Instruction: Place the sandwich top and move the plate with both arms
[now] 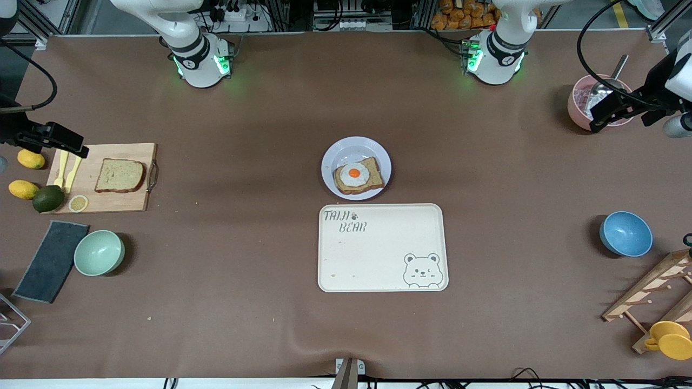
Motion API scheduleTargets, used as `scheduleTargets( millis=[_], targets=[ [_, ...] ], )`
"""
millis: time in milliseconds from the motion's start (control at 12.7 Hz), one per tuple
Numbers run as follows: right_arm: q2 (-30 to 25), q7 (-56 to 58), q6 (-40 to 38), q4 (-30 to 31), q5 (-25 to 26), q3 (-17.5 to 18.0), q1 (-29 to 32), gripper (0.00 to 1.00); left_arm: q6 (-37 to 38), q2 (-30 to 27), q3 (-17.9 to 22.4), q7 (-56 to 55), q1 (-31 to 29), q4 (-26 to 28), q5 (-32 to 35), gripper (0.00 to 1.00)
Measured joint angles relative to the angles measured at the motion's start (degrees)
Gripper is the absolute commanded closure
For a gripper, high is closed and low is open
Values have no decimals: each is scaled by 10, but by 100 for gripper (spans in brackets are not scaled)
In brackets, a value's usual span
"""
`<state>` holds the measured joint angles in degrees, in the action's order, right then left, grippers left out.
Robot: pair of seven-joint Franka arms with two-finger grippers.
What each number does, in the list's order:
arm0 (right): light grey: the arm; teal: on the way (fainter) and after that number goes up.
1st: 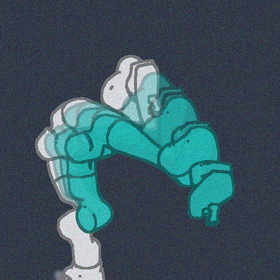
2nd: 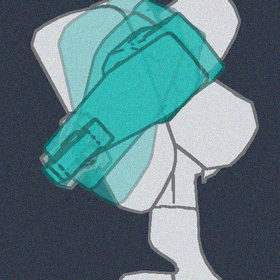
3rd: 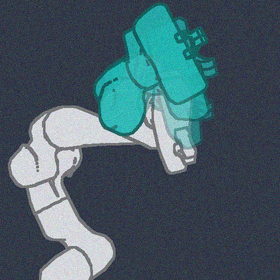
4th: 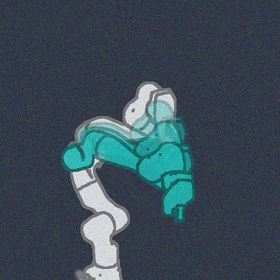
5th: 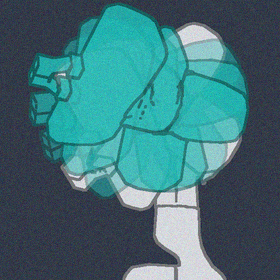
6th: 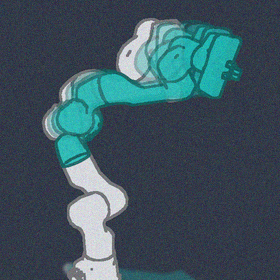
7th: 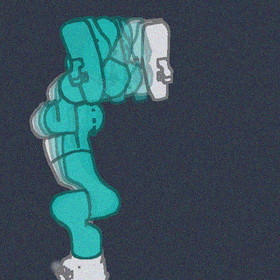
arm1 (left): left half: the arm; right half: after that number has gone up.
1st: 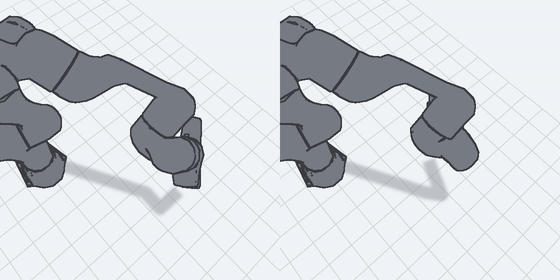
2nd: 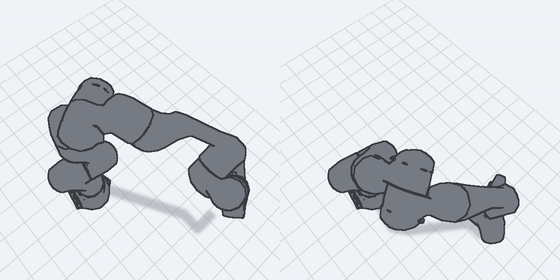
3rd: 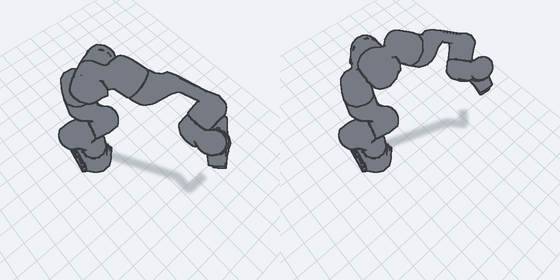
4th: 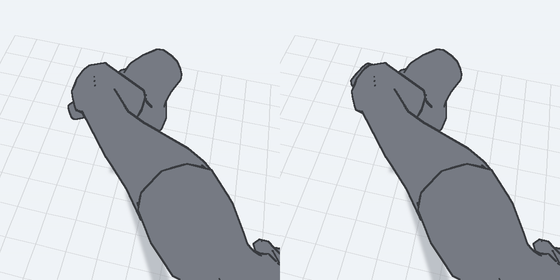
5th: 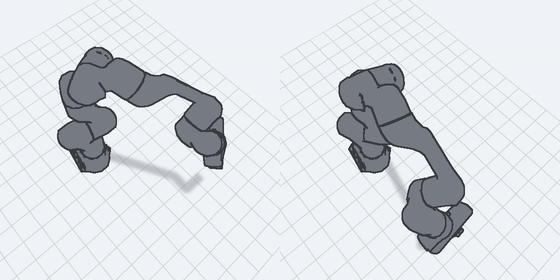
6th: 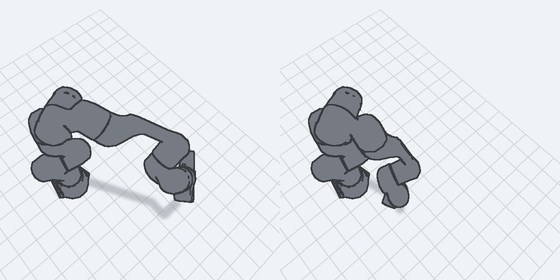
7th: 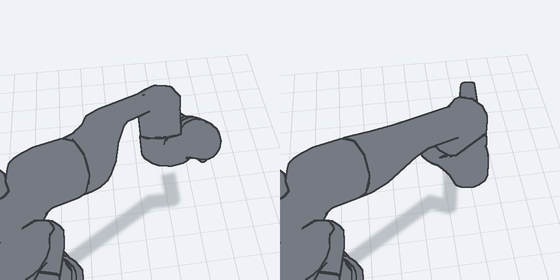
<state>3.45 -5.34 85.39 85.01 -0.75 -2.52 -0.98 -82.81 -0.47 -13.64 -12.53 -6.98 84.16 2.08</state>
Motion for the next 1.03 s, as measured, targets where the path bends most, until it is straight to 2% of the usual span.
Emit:
scheduleTargets(
  millis=[711,1026],
  targets=[
    [9,7,1,14,0,-3,6,0,1,1,3,-1,-4,0,0,0],
    [19,100,60,72,0,-7,76,0,2,7,3,-1,-3,0,0,0]
  ],
)
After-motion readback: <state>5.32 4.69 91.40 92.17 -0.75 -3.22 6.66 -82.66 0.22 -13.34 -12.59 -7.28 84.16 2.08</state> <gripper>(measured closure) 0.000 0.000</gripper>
